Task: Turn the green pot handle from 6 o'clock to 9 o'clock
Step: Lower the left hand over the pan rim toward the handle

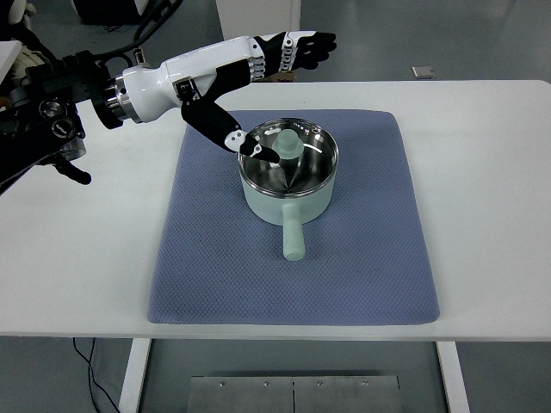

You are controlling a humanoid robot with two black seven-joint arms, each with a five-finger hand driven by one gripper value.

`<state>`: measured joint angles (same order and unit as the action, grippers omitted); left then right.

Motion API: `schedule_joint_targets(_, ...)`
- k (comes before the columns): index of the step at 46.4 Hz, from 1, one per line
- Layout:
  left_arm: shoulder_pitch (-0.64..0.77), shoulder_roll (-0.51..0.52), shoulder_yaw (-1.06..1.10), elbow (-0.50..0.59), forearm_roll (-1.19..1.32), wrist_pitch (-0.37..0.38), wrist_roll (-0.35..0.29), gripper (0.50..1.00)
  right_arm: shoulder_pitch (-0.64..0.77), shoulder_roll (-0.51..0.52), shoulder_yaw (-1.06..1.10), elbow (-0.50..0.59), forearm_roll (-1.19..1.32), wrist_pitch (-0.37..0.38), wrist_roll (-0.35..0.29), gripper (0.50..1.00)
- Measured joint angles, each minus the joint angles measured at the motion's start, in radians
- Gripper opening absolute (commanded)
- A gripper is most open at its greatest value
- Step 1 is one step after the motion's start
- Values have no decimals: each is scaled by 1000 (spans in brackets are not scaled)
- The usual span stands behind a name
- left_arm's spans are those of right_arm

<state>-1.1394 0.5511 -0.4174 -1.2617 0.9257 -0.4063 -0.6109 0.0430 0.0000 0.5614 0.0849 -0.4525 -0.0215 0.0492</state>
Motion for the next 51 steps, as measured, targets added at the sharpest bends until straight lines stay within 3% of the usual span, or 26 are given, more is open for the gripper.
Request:
schedule_joint_targets(21,-15,-27,0,1,103,-47,0,1000,0,0,0,-1,0,0,0,1000)
schedule_joint_targets(51,-37,-94,11,0,318,-53,0,1000,0,0,0,-1,0,0,0,1000)
